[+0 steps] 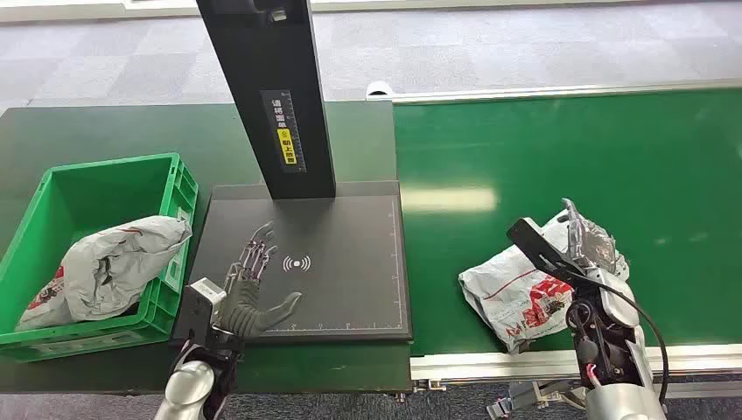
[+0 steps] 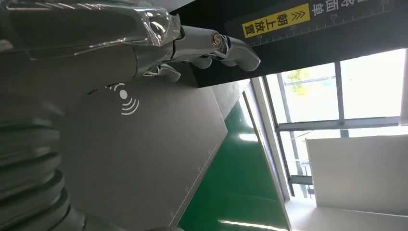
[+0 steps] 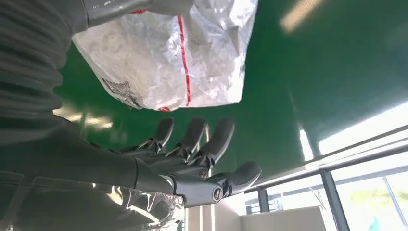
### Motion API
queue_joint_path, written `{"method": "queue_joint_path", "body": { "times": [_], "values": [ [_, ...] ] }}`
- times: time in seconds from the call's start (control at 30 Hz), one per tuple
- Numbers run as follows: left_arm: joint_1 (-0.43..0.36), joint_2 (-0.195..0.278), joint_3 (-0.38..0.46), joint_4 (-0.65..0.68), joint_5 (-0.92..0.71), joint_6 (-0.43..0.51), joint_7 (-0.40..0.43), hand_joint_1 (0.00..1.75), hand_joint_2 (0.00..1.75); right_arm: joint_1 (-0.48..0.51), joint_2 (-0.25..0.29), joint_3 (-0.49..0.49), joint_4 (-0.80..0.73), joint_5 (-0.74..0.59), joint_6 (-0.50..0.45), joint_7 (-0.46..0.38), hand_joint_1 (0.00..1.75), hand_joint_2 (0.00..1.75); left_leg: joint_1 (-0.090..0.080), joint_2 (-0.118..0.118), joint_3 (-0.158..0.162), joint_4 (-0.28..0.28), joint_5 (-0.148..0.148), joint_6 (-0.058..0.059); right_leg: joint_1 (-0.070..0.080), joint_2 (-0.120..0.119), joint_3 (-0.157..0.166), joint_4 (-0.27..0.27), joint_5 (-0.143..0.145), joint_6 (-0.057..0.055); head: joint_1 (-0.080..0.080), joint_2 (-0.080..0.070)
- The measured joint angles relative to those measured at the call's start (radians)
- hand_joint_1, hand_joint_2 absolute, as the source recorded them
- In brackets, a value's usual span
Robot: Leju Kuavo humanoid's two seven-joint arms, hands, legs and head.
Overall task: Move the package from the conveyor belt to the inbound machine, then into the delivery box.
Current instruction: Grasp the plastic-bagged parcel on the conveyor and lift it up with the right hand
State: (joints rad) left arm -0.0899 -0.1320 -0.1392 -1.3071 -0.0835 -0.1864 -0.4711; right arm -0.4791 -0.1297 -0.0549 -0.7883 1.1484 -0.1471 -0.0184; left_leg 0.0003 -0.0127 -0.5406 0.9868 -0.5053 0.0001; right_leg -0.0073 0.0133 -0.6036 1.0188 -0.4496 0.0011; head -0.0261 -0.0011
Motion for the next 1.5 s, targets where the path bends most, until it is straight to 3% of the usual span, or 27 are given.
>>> {"method": "queue_joint_path", "body": {
  "times": [0.37, 0.83, 0.97, 1.1, 1.17, 1.23, 1.27, 1.5],
  "values": [
    [-0.002, 0.0, 0.0, 0.015, 0.0, 0.012, 0.0, 0.0, 1.75, 0.021, -0.006, 0.03, 0.013, 0.052, 0.14, 0.095, 0.0, 1.75, 0.0, 0.0, 0.0, 0.0, 0.0, 0.0, 0.0, 0.0, 0.0, 0.0, 0.0, 0.0, 0.0, 0.0],
    [-0.047, -0.004, -0.002, 0.057, -0.002, 0.011, 0.005, 0.0, 1.75, 0.009, -0.038, 0.046, 0.095, -0.053, 0.342, 0.104, 0.0, 1.75, 0.0, 0.0, 0.0, 0.0, 0.0, 0.0, 0.0, 0.0, 0.0, 0.0, 0.0, 0.0, 0.0, 0.0],
    [-0.053, -0.005, -0.005, 0.065, -0.002, 0.011, 0.007, 0.0, 1.75, 0.004, -0.049, 0.049, 0.113, -0.1, 0.382, 0.09, 0.4, 1.75, 0.0, 0.0, 0.0, 0.0, 0.0, 0.0, 0.0, 0.0, 0.0, 0.0, 0.0, 0.0, 0.0, 0.0],
    [-0.054, -0.006, -0.006, 0.067, -0.002, 0.011, 0.009, 0.0, 1.75, 0.002, -0.057, 0.057, 0.124, -0.12, 0.395, 0.071, 0.4, 1.75, 0.0, 0.0, 0.0, 0.0, 0.0, 0.0, 0.0, 0.0, 0.0, 0.0, 0.0, 0.0, 0.0, 0.0],
    [-0.054, -0.006, -0.006, 0.068, -0.002, 0.011, 0.009, 0.0, 1.75, -0.001, -0.06, 0.062, 0.127, -0.122, 0.395, 0.07, 0.85, 1.75, 0.0, 0.0, 0.001, 0.0, 0.0, 0.0, 0.0, 0.0, 0.0, 0.0, 0.0, 0.0, 0.0, 0.0],
    [-0.054, -0.006, -0.006, 0.07, -0.002, 0.011, 0.009, 0.0, 1.75, -0.004, -0.061, 0.067, 0.129, -0.123, 0.394, 0.07, 1.51, 1.75, 0.0, 0.0, 0.001, 0.0, 0.0, 0.0, 0.0, 0.0, 0.0, 0.0, 0.0, 0.0, 0.0, 0.0],
    [-0.054, -0.006, -0.006, 0.071, -0.002, 0.011, 0.009, 0.0, 1.75, -0.005, -0.062, 0.07, 0.13, -0.123, 0.392, 0.07, 1.67, 1.75, 0.0, 0.0, 0.001, 0.0, 0.0, 0.0, 0.0, 0.0, 0.0, 0.0, 0.0, 0.0, 0.0, 0.0],
    [-0.041, -0.005, -0.006, 0.064, -0.001, 0.013, 0.009, 0.0, 1.75, -0.01, -0.064, 0.099, 0.13, -0.125, 0.327, 0.057, 1.75, 1.75, 0.0, 0.0, 0.0, 0.0, 0.0, 0.0, 0.0, 0.0, 0.001, 0.0, 0.0, 0.0, 0.0, 0.0]
  ]
}}
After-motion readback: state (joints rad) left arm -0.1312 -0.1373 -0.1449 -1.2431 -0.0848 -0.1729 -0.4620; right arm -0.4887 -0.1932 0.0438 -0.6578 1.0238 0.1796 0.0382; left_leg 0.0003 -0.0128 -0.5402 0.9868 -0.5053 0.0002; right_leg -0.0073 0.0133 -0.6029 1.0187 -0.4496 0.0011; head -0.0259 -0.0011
